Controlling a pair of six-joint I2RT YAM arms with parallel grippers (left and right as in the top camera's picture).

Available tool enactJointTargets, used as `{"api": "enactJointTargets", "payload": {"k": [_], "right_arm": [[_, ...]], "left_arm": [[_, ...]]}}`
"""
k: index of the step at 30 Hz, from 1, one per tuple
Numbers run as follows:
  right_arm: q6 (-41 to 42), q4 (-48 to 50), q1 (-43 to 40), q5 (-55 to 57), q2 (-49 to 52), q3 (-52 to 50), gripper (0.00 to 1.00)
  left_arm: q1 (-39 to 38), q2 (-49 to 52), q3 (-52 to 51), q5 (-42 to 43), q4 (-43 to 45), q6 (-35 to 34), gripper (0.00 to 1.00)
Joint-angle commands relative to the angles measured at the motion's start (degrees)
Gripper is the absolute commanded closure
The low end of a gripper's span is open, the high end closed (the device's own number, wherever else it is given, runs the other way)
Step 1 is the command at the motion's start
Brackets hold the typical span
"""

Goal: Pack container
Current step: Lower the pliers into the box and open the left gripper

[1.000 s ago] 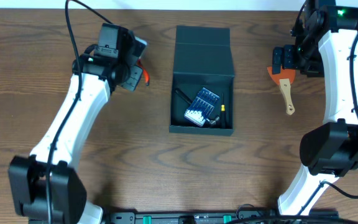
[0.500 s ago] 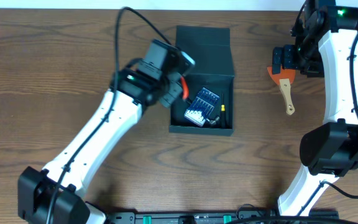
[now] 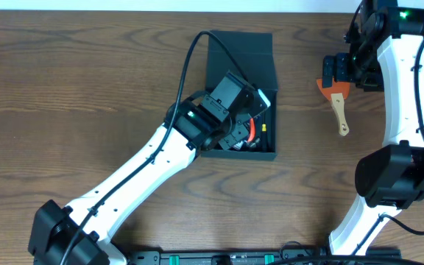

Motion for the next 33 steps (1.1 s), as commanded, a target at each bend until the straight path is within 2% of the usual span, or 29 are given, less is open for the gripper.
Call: {"api": "enactJointTargets", "payload": {"k": [1,17,30,33], "right_arm": [[0.7,0.0,-0.2,0.2,-0.7,0.7,0.01],[0.7,0.0,-0.2,0.2,-0.7,0.7,0.01],[0.7,0.0,-0.2,0.2,-0.7,0.7,0.01],[0.7,0.0,-0.2,0.2,-0.7,0.7,0.01]], "left_arm": [[0.0,2.6,0.8,-0.1,0.1,-0.1,0.94],[0.0,17.6,0.8,-0.1,5.3,-0.1,0.94],[1.6,22.8,0.8,-0.3,6.8,-0.1,0.94],[2.5,22.8,0.8,-0.3,6.6,-0.1,0.88]]}}
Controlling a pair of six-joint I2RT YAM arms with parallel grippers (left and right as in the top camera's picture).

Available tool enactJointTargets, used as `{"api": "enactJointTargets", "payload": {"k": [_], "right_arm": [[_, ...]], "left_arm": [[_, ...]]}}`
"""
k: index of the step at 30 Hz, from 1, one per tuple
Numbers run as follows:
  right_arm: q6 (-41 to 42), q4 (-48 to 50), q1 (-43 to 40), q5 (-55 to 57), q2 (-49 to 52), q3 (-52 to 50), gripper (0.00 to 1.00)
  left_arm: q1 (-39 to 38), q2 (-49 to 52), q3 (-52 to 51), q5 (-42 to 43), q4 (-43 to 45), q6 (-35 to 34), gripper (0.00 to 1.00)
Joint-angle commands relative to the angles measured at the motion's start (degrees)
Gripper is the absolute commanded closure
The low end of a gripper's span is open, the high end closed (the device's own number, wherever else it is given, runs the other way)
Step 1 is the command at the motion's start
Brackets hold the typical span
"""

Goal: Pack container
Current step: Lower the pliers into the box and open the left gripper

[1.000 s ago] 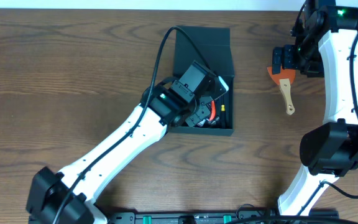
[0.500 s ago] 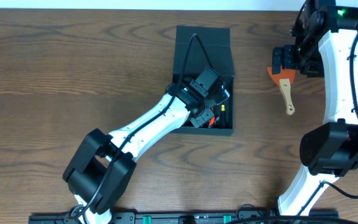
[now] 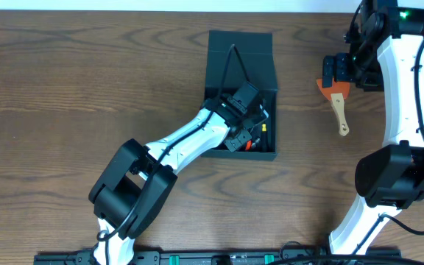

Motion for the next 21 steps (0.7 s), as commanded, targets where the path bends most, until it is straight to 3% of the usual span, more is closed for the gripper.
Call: {"api": "enactJointTargets", "payload": {"k": [1,2,4,9,21], "right_arm": [[0.7,0.0,-0.2,0.2,-0.7,0.7,0.01],[0.7,0.0,-0.2,0.2,-0.7,0.7,0.01],[0.7,0.0,-0.2,0.2,-0.7,0.7,0.01],[0.7,0.0,-0.2,0.2,-0.7,0.7,0.01],[0.7,0.0,-0.2,0.2,-0.7,0.7,0.01]], "left_arm": [[1.5,0.9,0.8,-0.3,-0.5,0.0,0.85],[1.7,0.9,0.8,-0.3,-0.6,0.0,0.67],[1.7,0.9,0.8,-0.3,-0.7,0.0,0.43],[1.7,0.9,0.8,-0.3,-0.5,-0.2,0.2],[2.2,-5.5,3.1,-0.4,-0.7,-0.2,0.16]]}}
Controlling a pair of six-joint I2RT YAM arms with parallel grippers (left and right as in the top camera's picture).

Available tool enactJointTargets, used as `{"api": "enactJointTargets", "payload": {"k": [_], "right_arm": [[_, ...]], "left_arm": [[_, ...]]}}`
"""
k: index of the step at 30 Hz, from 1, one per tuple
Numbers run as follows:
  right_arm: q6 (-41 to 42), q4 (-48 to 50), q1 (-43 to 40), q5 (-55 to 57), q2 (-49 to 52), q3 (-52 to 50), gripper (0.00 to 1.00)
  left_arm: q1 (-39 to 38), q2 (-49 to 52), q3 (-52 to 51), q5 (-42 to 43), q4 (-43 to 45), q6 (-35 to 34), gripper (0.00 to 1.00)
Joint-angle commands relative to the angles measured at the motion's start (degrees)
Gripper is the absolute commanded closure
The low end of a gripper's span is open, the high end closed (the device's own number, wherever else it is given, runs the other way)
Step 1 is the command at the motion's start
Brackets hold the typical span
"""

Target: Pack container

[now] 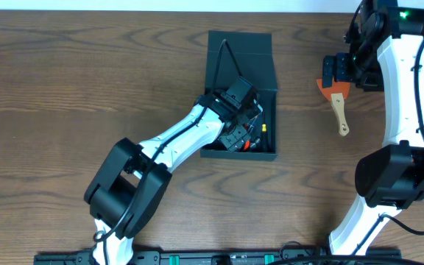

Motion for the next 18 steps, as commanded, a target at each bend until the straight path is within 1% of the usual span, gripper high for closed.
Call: {"api": "enactJointTargets", "payload": {"k": [1,7,12,16,18], "right_arm": [[0.7,0.0,-0.2,0.2,-0.7,0.7,0.01],[0.7,0.0,-0.3,0.2,-0.7,0.7,0.01],[0.7,0.0,-0.2,0.2,-0.7,0.7,0.01],[0.7,0.0,-0.2,0.2,-0.7,0.7,0.01],[0.7,0.0,-0.2,0.2,-0.7,0.7,0.01]], "left_arm": [[0.7,-5.2,3.5,-0.3,-0.2,0.0,0.16],[2.3,-12.1,6.8,-0.3,-1.8,-0.2,0.16],[4.0,-18.9,7.3,-0.9,-1.8,-0.5,0.16],[8.8,-22.6,7.3,-7.0,-3.9,-6.9,0.16],[12.9,-23.4,7.3,-10.2,-7.1,-13.1,0.16]]}}
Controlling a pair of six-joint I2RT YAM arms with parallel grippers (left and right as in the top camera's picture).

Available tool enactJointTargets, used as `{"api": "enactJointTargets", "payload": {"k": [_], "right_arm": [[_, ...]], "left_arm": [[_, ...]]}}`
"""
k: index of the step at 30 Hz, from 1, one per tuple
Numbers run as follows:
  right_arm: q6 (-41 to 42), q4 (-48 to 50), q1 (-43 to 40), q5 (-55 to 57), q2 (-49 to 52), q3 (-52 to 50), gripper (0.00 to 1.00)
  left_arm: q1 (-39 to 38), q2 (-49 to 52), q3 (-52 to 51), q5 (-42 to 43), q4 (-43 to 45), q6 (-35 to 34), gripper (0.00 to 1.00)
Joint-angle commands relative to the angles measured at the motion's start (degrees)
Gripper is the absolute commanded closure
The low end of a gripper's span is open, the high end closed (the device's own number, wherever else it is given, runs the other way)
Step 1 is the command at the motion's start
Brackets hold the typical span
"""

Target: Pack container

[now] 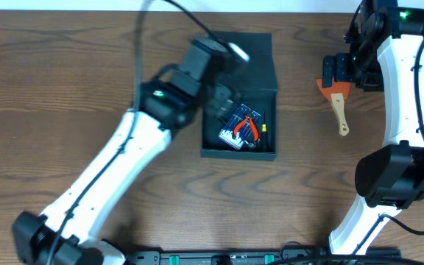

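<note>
The black container (238, 154) stands open at the table's centre, its lid (255, 65) folded back. Inside lies a blue card pack with red-handled pliers (241, 131) and a small yellow piece (263, 126) beside it. My left gripper (223, 98) hovers blurred over the box's back left corner; whether its jaws are open cannot be made out. My right gripper (338, 71) sits at the orange head of a wooden-handled spatula (339, 114) lying right of the box; its grip is unclear.
The left arm slants from the bottom left up to the box. The right arm stands along the right edge. Bare wooden table (65, 81) lies to the left and in front of the box.
My left gripper was down inside the container over its contents; now it is raised and back toward the box's rear left, uncovering the pliers pack. The right arm has not moved.
My left gripper was low in the container at every earlier moment, shifting slightly over the contents while the arm's pose changed. Now it is out of the box and the pliers pack lies in it. The right gripper stayed at the spatula's head throughout.
</note>
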Motion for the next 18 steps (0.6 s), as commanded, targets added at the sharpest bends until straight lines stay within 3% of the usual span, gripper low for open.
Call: {"api": "enactJointTargets", "payload": {"k": [1,7,11,18], "right_arm": [[0.7,0.0,-0.2,0.2,-0.7,0.7,0.01],[0.7,0.0,-0.2,0.2,-0.7,0.7,0.01],[0.7,0.0,-0.2,0.2,-0.7,0.7,0.01],[0.7,0.4,-0.3,1.0,-0.7,0.7,0.01]], "left_arm": [[7.3,-0.9,0.6,-7.7,-4.7,-12.3,0.16],[21.3,-0.7,0.6,-8.5,-17.0,-24.2,0.16],[29.1,-0.7,0.6,-8.5,-20.9,-24.6,0.02],[34.4,-0.7,0.6,-8.5,-23.5,-24.6,0.01]]}}
